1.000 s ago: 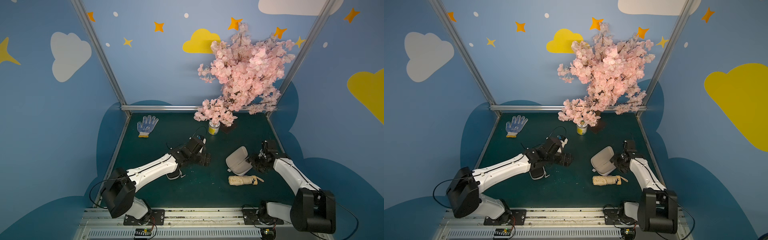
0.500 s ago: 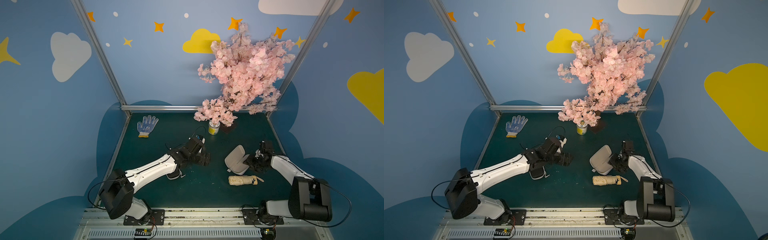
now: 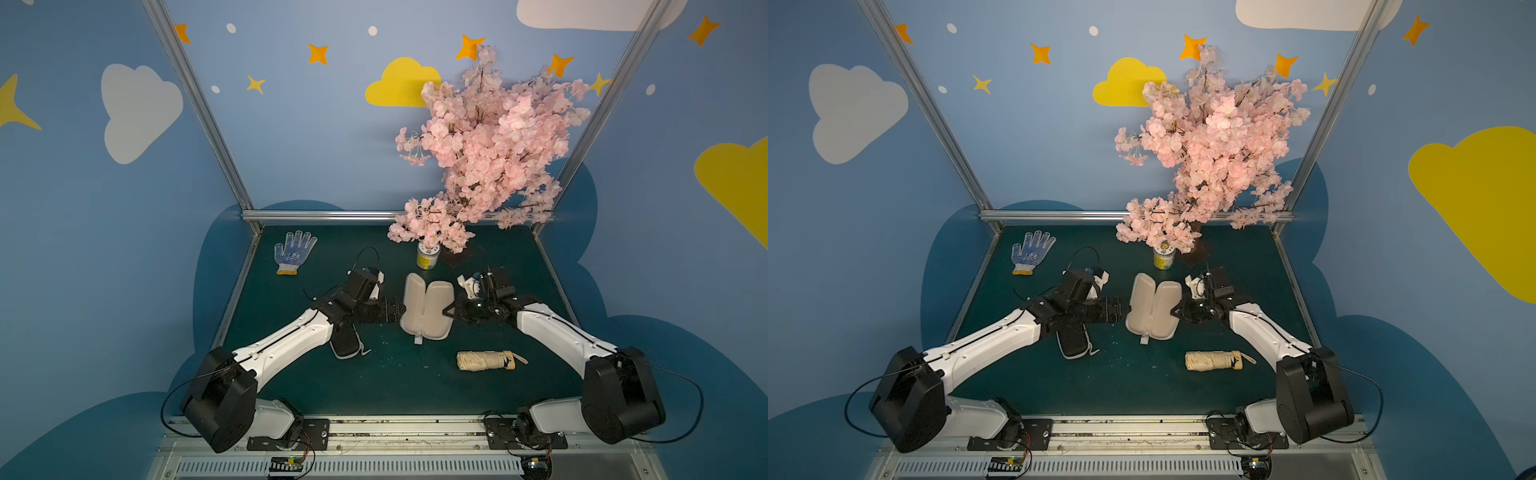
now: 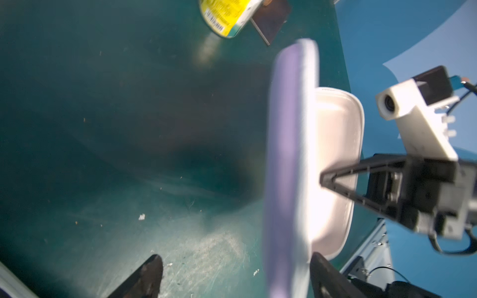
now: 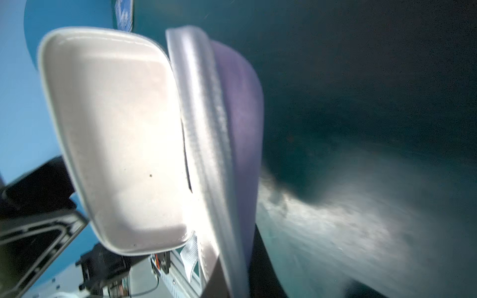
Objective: Put umbrellas into zippered umbrella sleeves
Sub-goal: Pick up the umbrella sleeve at the center of the board, then pick up the umbrella from the center of the board, then place the umbrella sleeve at the center of the board.
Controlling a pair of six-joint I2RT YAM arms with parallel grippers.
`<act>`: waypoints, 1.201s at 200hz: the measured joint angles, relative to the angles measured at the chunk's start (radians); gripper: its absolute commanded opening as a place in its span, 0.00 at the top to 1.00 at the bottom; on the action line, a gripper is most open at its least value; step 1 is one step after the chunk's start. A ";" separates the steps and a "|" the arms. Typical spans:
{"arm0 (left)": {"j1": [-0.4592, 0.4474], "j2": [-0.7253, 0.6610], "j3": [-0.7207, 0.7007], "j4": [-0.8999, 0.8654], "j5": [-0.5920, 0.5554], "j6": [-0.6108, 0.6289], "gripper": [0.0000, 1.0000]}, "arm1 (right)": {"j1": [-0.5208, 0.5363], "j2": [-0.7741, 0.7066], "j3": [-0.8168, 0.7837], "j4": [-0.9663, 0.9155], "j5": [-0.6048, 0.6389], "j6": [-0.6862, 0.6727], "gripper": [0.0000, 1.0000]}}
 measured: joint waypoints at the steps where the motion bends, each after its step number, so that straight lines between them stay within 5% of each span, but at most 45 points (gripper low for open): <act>1: 0.002 0.000 -0.002 0.001 0.002 -0.001 0.11 | 0.004 0.002 0.000 0.002 -0.001 0.000 0.89; 30: 0.028 0.003 -0.048 0.024 0.076 -0.047 0.21 | 0.105 0.077 0.000 0.049 -0.011 0.037 0.87; 62: 0.026 0.056 -0.051 0.045 0.106 -0.064 0.59 | 0.121 0.150 0.000 0.132 -0.026 0.108 0.80; 82: 0.026 0.100 -0.051 0.039 0.096 -0.068 0.85 | 0.126 0.200 0.011 0.147 -0.032 0.153 0.50; 96: 0.026 0.114 -0.048 0.015 0.068 -0.068 0.97 | 0.129 0.221 0.038 0.103 -0.012 0.160 0.38; 127: 0.015 0.112 0.000 -0.071 -0.026 -0.061 0.97 | 0.124 0.126 0.072 -0.107 0.141 0.160 0.24; 160: -0.049 0.104 0.055 -0.134 -0.133 -0.074 0.97 | 0.054 -0.111 0.065 -0.401 0.356 0.233 0.20; 204: -0.110 0.103 0.056 -0.183 -0.220 -0.151 0.97 | -0.141 -0.251 -0.051 -0.645 0.432 0.314 0.18; 240: -0.127 0.103 0.052 -0.193 -0.254 -0.178 0.95 | -0.183 -0.320 -0.081 -0.702 0.447 0.359 0.17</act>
